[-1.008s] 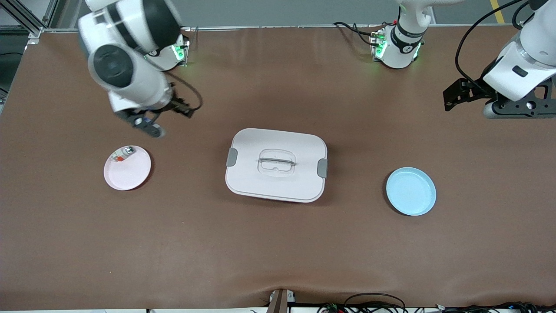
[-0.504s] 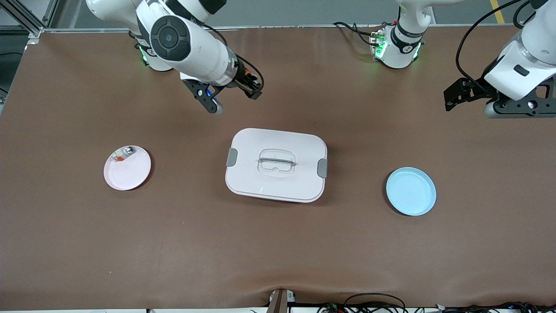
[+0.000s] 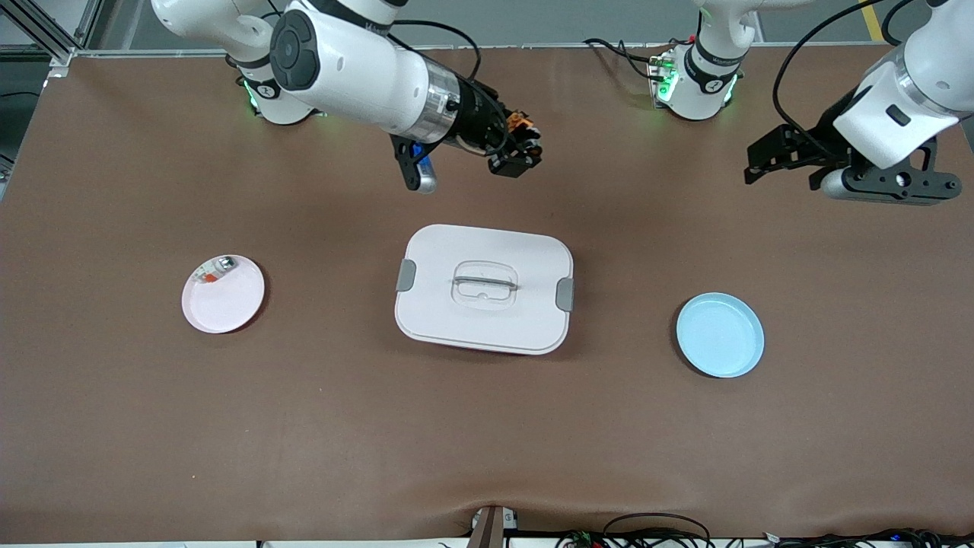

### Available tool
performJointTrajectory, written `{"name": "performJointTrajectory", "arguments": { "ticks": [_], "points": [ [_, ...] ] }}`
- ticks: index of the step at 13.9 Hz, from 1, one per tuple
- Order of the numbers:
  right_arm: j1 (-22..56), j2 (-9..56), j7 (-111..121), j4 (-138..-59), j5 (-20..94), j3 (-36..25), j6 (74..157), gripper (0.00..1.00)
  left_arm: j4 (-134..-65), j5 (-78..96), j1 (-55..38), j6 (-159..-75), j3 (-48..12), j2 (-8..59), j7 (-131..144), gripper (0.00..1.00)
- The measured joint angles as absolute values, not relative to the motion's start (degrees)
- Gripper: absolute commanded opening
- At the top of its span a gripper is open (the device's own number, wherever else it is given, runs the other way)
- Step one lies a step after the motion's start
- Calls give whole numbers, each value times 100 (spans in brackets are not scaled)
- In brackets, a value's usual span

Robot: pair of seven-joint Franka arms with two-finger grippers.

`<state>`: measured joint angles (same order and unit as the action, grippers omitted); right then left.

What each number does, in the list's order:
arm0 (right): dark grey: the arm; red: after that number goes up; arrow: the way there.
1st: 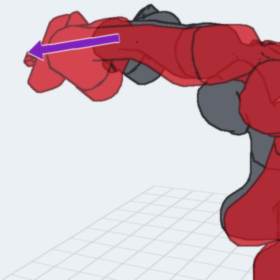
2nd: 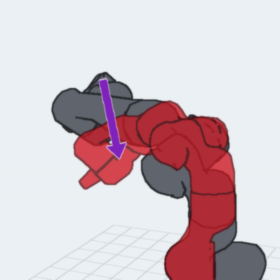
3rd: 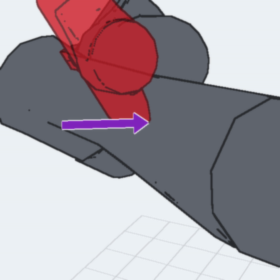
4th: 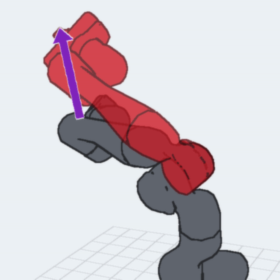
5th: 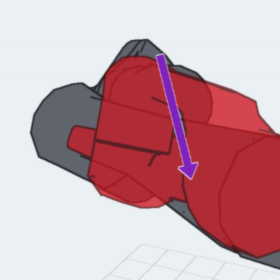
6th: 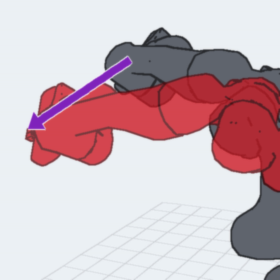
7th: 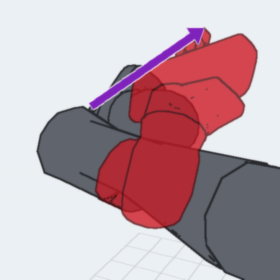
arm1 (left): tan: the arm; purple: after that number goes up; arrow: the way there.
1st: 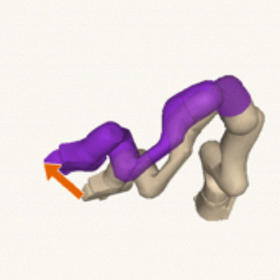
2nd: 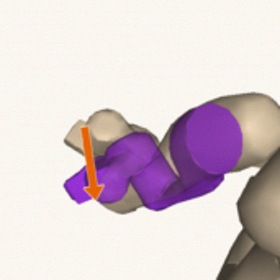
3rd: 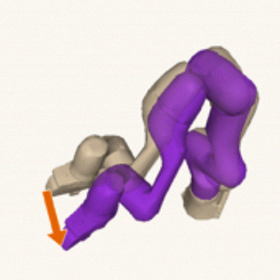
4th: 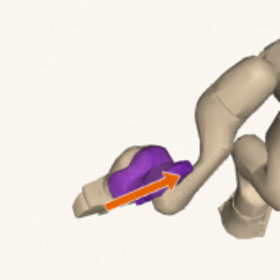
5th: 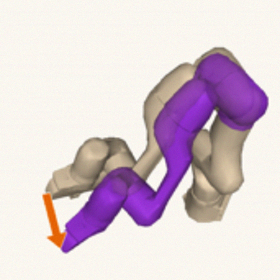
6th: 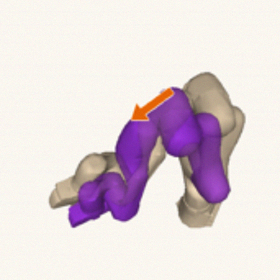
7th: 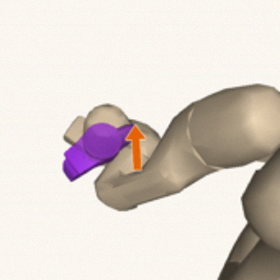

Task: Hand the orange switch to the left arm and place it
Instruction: 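Raise the right gripper with the switch while the left gripper approaches it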

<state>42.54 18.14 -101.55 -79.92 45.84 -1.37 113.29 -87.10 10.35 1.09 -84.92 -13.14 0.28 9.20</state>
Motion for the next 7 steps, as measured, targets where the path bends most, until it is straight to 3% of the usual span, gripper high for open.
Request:
{"name": "performJointTrajectory", "arguments": {
  "ticks": [4,7],
  "points": [
    [4608,2098,-10704,-7902,4854,-136,12526,23,-8706,1775,95,-8535,-1730,-52,1127,100],
    [4758,2238,-10995,-7773,4859,-137,12877,23,-8972,2200,88,-8983,-2043,-318,1432,100]
  ]
}}
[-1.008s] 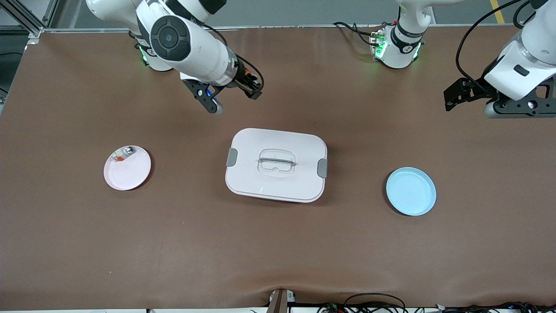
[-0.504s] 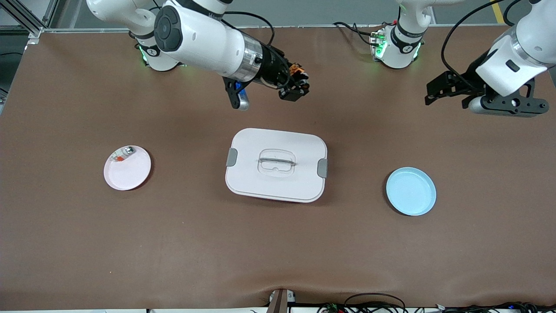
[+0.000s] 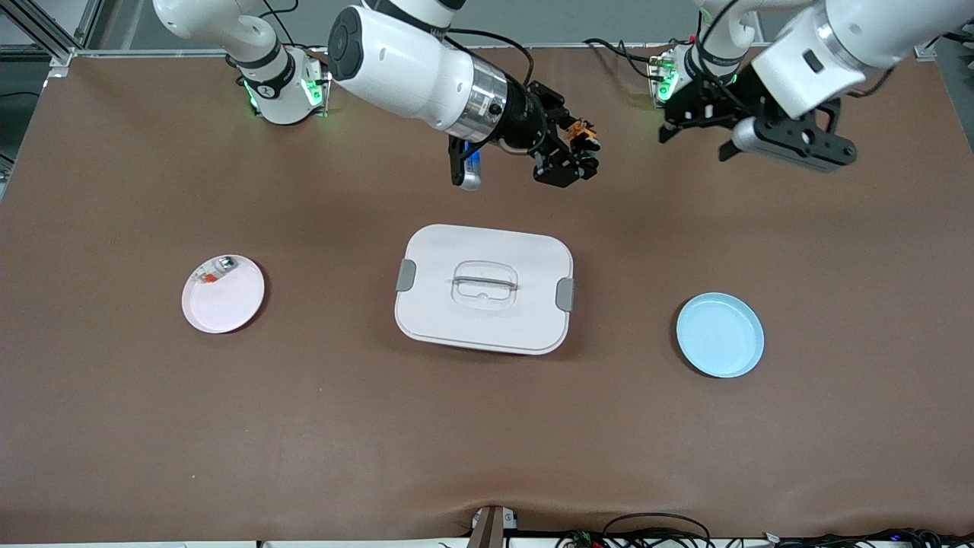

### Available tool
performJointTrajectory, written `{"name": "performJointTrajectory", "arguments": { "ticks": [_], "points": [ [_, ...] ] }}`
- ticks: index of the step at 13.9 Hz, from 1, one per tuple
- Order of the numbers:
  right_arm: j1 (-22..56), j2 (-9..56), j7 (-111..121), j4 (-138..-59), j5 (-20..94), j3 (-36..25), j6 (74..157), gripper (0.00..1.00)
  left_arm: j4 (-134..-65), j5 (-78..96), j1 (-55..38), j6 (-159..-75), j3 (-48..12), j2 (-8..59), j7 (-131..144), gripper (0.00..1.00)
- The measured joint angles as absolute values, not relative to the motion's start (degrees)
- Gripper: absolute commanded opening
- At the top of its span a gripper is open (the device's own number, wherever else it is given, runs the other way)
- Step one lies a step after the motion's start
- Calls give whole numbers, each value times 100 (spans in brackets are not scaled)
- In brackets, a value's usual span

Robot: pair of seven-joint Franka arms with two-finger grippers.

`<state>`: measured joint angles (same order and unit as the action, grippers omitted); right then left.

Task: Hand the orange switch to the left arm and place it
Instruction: 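Raise the right gripper with the switch while the left gripper approaches it, then grasp the orange switch with the left gripper from the right gripper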

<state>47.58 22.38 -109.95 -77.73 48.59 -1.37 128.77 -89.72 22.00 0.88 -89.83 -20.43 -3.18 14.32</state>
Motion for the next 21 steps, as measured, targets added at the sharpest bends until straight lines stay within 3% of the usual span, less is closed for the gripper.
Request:
{"name": "performJointTrajectory", "arguments": {
  "ticks": [5,10,12,16,18,19,21],
  "points": [
    [4759,2292,-11095,-7627,4862,-175,12878,23,-10209,3398,90,-10243,-2100,-997,1430,100],
    [4760,2298,-11098,-7623,4865,-178,12871,23,-10518,3864,88,-10823,-2409,-984,1401,92],
    [4760,2299,-11098,-7623,4865,-178,12869,23,-10652,3889,87,-11125,-2598,-952,1401,80],
    [4760,2300,-11099,-7623,4865,-178,12865,23,-10737,3895,88,-11225,-2690,-833,1401,36],
    [4761,2307,-11100,-7623,4865,-177,12860,23,-10728,3939,86,-11234,-2693,-764,1401,6],
    [4764,2328,-11100,-7624,4866,-176,12860,24,-10715,3981,82,-11246,-2703,-748,1401,0],
    [4765,2345,-11100,-7623,4868,-179,12864,25,-10710,3997,82,-11258,-2709,-724,1403,0]
  ]
}}
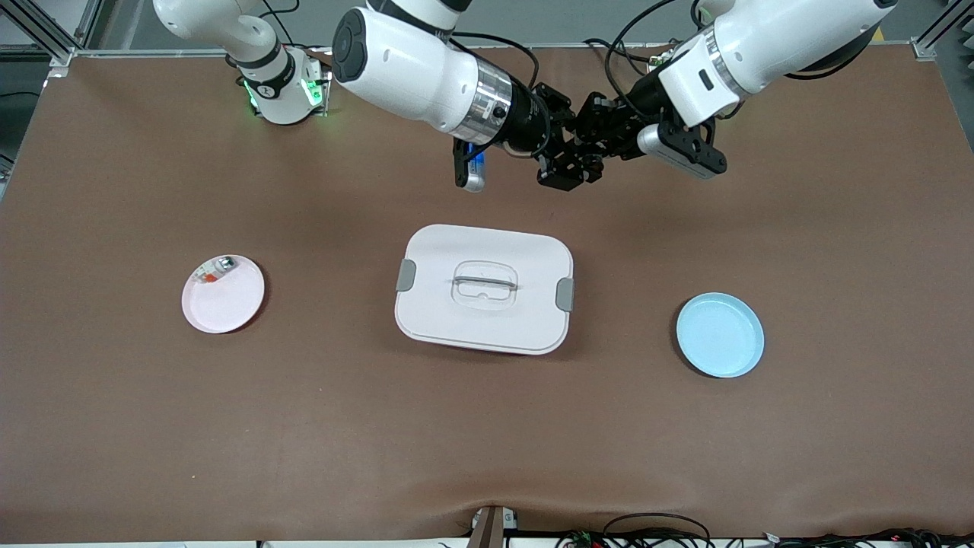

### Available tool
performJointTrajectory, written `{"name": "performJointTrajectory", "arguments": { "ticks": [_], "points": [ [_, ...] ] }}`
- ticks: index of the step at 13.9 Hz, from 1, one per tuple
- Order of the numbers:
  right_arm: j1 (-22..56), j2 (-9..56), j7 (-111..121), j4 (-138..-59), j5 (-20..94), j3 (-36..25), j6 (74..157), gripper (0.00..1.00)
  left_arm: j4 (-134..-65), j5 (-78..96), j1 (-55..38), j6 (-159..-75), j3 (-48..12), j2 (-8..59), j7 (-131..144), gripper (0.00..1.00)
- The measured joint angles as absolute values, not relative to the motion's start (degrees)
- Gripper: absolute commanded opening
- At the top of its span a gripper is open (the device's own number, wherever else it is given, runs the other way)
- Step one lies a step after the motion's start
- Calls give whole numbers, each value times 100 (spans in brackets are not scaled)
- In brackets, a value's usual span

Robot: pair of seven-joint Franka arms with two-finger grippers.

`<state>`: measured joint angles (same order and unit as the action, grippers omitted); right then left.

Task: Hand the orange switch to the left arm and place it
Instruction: 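Grasp the orange switch with the left gripper from the right gripper, then carry the switch to the blue plate while the right gripper withdraws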

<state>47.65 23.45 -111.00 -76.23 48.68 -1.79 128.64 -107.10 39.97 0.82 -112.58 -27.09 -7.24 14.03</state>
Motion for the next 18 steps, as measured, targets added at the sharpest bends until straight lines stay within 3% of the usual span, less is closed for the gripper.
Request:
{"name": "performJointTrajectory", "arguments": {
  "ticks": [3,5,8,18],
  "points": [
    [4765,2351,-11100,-7623,4868,-182,12864,26,-10708,3997,82,-11259,-2709,-710,1397,0],
    [4765,2362,-11100,-7623,4868,-184,12871,37,-10705,3997,84,-11259,-2709,-688,1350,0],
    [4766,2407,-11102,-7623,4868,-187,12950,98,-10676,3998,98,-11271,-2708,-591,1190,0],
    [4734,2417,-11113,-7460,4909,-247,12795,100,-10731,2779,533,-11233,-2671,-195,-60,0]
  ]
}}
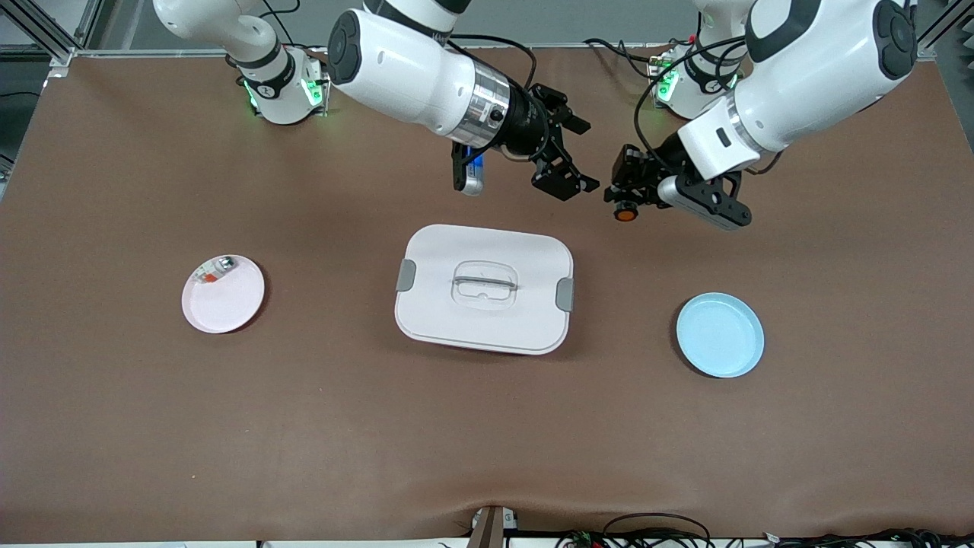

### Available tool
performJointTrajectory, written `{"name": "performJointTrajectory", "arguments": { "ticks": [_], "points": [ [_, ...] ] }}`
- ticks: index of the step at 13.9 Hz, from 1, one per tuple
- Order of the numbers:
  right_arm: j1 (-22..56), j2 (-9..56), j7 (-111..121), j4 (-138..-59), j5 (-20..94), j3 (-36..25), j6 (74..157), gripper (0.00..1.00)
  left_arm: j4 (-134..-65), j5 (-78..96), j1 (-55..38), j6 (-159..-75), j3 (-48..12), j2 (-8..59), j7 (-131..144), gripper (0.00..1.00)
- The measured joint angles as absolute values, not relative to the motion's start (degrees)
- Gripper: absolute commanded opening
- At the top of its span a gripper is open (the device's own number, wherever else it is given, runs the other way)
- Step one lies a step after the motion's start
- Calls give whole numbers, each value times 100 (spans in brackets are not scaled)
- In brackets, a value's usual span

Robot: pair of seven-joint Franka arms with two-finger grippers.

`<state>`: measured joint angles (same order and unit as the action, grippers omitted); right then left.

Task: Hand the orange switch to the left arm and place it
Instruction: 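Carry the switch to the blue plate while the right gripper withdraws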

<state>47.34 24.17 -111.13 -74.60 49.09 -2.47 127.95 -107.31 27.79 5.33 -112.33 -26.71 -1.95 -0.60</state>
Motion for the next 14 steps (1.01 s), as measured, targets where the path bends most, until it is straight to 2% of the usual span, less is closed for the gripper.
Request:
{"name": "performJointTrajectory", "arguments": {
  "ticks": [4,10,14],
  "points": [
    [4596,2334,-11089,-7413,4769,-319,12234,100,-10756,1742,717,-11201,-2665,155,-911,0],
    [4157,1698,-9980,-7383,3863,-333,10437,100,-10766,583,1242,-11234,-2654,781,-3000,0],
    [3804,1248,-8933,-7551,3293,-348,9589,100,-10766,60,1475,-11586,-2652,1194,-4274,0]
  ]
}}
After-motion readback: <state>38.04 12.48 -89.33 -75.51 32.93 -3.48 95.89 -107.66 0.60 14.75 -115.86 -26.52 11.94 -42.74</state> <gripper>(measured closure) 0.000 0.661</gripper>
